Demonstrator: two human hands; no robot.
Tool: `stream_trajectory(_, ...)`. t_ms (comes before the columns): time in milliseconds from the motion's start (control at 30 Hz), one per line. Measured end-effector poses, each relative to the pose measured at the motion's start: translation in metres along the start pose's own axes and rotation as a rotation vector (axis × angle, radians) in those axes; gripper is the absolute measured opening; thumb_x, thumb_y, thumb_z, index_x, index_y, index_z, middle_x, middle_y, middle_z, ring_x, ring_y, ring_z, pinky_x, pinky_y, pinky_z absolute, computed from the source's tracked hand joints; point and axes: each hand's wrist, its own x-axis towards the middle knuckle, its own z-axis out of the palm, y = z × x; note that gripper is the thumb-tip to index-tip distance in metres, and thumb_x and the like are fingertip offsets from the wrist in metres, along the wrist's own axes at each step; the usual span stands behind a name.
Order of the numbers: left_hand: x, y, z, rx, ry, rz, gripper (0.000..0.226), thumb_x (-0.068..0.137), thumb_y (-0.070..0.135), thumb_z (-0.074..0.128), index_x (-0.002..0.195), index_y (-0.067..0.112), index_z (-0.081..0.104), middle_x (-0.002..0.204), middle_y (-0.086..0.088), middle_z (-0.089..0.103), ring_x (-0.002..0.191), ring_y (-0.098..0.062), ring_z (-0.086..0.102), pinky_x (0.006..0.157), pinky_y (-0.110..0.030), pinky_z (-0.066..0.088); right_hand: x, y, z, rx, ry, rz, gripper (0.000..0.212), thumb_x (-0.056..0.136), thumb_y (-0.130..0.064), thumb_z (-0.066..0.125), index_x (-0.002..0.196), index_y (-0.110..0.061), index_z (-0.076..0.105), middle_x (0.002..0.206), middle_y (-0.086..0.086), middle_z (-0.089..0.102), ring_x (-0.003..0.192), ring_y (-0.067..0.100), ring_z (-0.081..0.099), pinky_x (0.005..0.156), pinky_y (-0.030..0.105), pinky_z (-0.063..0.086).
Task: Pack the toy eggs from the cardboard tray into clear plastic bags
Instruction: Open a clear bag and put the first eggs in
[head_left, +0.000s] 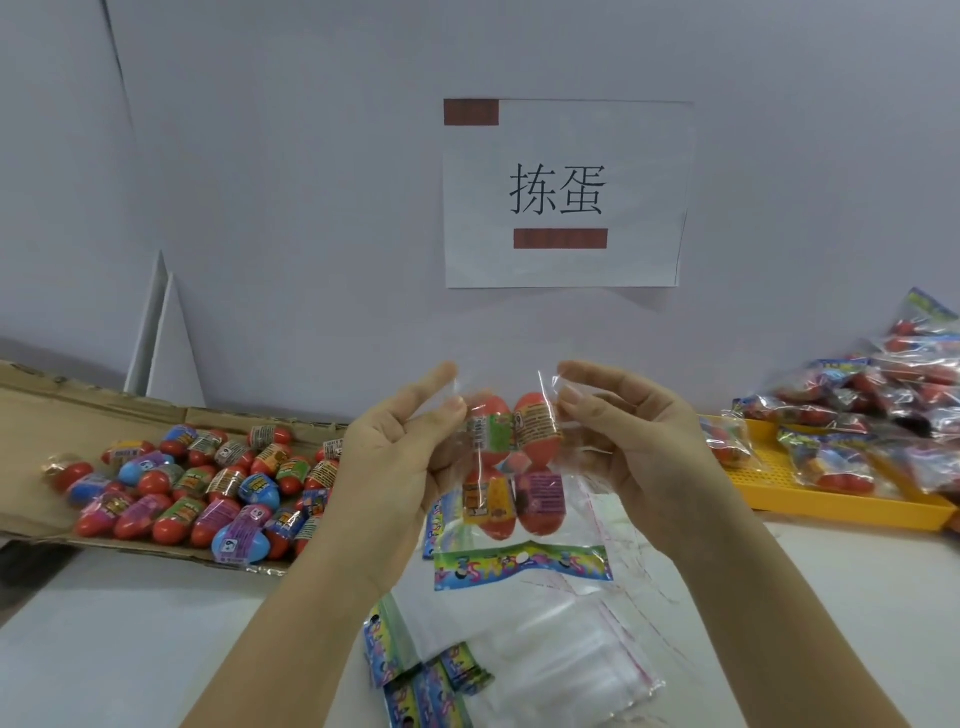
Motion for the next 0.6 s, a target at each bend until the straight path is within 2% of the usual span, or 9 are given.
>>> stream_trajectory(67,0.000,0.002,0.000,0.002,-0.043,0.020,0.028,0.092,0.002,0.052,0.108,0.017,0.070,0.064,0.004,0.071,0.051,-0.002,0.062,0.049,-0.014,0.051,0.000,0.000,-0.001,0.002,-0.023,-0.015,0.019,0.063,-0.014,0.073,0.082,-0.017,0.078,0.076,0.008,0.072,0.062,0.019,0.069,0.053,0.029,0.058)
stream_trajectory(133,-0.001,0.004,0.001,-0.002,-0.051,0.054,0.025,0.086,0.005,0.057,0.096,0.017,0.077,0.058,0.006,0.066,0.045,0.000,0.054,0.047,-0.012,0.048,0.001,-0.001,-0.003,-0.005,-0.059,-0.038,0.018,0.062,-0.017,0.073,0.080,-0.019,0.078,0.074,0.005,0.071,0.062,0.017,0.069,0.055,0.031,0.059)
stream_trajectory(233,0.000,0.005,0.000,-0.046,-0.062,0.077,0.022,0.070,0.013,0.062,0.080,0.018,0.080,0.063,0.004,0.069,0.045,-0.001,0.052,0.047,-0.011,0.047,0.002,-0.004,-0.006,0.009,-0.126,-0.079,0.014,0.063,-0.019,0.073,0.077,-0.021,0.077,0.073,0.004,0.071,0.063,0.016,0.069,0.056,0.031,0.059)
stream_trajectory(367,0.001,0.007,-0.003,-0.101,-0.139,0.051,0.018,0.069,0.013,0.062,0.071,0.019,0.079,0.068,0.002,0.071,0.046,-0.003,0.048,0.047,-0.012,0.047,0.000,-0.006,-0.010,0.035,-0.196,-0.170,0.014,0.061,-0.021,0.078,0.075,-0.022,0.076,0.074,0.002,0.071,0.065,0.015,0.070,0.053,0.029,0.058)
stream_trajectory(433,0.000,0.008,-0.003,-0.099,-0.209,0.051,0.016,0.070,0.013,0.062,0.069,0.020,0.077,0.079,-0.001,0.075,0.046,-0.003,0.046,0.049,-0.012,0.048,0.000,-0.007,-0.012,0.049,-0.232,-0.220,0.016,0.061,-0.025,0.082,0.076,-0.022,0.076,0.076,0.000,0.070,0.068,0.013,0.070,0.052,0.029,0.058)
stream_trajectory(500,-0.001,0.011,-0.003,-0.136,-0.271,0.043,0.023,0.074,0.007,0.058,0.064,0.020,0.074,0.094,-0.007,0.077,0.047,-0.002,0.053,0.049,-0.013,0.050,-0.001,-0.007,-0.014,0.055,-0.269,-0.247,0.014,0.064,-0.025,0.081,0.076,-0.021,0.075,0.079,-0.002,0.069,0.071,0.011,0.070,0.053,0.029,0.058)
stream_trajectory(600,-0.004,0.015,-0.002,-0.190,-0.360,0.028,0.032,0.078,0.002,0.048,0.060,0.017,0.070,0.090,-0.008,0.076,0.049,-0.006,0.065,0.046,-0.015,0.051,-0.001,-0.010,-0.015,0.073,-0.338,-0.252,0.012,0.069,-0.025,0.079,0.077,-0.018,0.074,0.082,-0.003,0.068,0.076,0.011,0.069,0.055,0.030,0.059)
